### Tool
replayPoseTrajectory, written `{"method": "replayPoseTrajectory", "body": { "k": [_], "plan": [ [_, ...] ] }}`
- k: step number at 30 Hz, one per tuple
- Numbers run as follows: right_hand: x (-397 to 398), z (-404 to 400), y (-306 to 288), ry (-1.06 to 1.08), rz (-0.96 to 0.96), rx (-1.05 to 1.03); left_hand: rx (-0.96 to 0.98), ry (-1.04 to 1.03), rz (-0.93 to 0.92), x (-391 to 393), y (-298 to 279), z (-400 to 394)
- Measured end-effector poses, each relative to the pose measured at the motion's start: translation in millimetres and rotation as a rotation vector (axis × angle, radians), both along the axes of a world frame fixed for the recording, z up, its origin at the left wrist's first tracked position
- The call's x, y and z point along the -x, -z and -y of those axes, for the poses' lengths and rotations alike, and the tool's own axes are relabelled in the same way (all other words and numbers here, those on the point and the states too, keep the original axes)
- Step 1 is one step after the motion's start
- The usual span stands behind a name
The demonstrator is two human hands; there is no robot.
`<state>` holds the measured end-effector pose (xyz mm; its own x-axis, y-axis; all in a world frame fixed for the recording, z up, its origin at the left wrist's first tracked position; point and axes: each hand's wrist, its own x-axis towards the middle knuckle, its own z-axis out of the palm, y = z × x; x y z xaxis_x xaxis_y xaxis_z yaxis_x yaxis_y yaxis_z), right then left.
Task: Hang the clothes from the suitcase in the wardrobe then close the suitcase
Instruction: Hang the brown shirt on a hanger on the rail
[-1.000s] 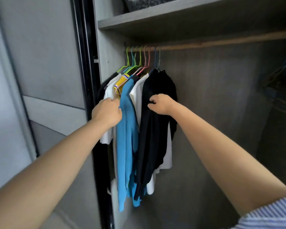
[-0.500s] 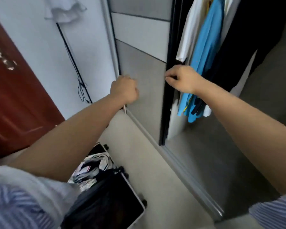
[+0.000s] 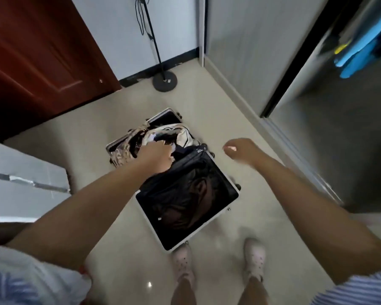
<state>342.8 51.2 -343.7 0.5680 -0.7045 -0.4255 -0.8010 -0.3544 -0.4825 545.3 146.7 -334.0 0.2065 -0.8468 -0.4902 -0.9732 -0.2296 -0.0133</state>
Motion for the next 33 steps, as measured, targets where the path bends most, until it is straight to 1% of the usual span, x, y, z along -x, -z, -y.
{"method": "replayPoseTrajectory", "body": {
  "k": [3,7,9,14,16,19,21,25,27,30,31,32,33],
  "plan": [
    [-19.3,-47.0,71.2,-0.013,-0.125,-0.180,-0.158,-0.108,-0.141,-40.9,69.7,-39.3],
    [-21.0,-95.3,161.8,-0.003,-0.259,-0.368,-0.257,-0.280,-0.267,-63.6,161.9,-71.4],
    [-22.4,-114.8,207.3,-0.012,-0.334,-0.413,-0.292,-0.351,-0.303,-65.0,209.8,-90.2],
    [-20.7,-159.0,326.2,0.019,-0.418,-0.567,-0.454,-0.367,-0.330,-46.9,340.3,-148.0],
    [-19.8,-173.7,362.2,0.023,-0.441,-0.611,-0.514,-0.366,-0.356,-37.4,379.5,-164.8],
    [-20.1,-186.8,423.3,0.023,-0.458,-0.640,-0.533,-0.351,-0.396,-19.1,440.8,-178.9],
    [-19.2,-188.9,459.5,0.015,-0.457,-0.621,-0.538,-0.358,-0.420,-6.9,473.2,-179.6],
    [-21.1,-179.3,527.1,0.109,-0.388,-0.520,-0.527,-0.321,-0.428,6.2,533.7,-169.9],
    [-25.1,-171.2,562.6,0.126,-0.354,-0.452,-0.538,-0.298,-0.438,9.8,568.4,-164.7],
    [-39.6,-160.6,599.5,0.062,-0.237,-0.268,-0.546,-0.307,-0.449,10.8,609.0,-158.5],
    [-45.4,-157.0,609.8,0.027,-0.240,-0.205,-0.538,-0.307,-0.460,10.9,622.9,-158.0],
    [-50.8,-152.9,618.3,-0.023,-0.310,-0.189,-0.538,-0.316,-0.472,10.2,631.5,-155.6],
    [-54.5,-149.0,627.9,-0.084,-0.422,-0.204,-0.534,-0.324,-0.487,9.7,641.0,-155.2]
  ]
}}
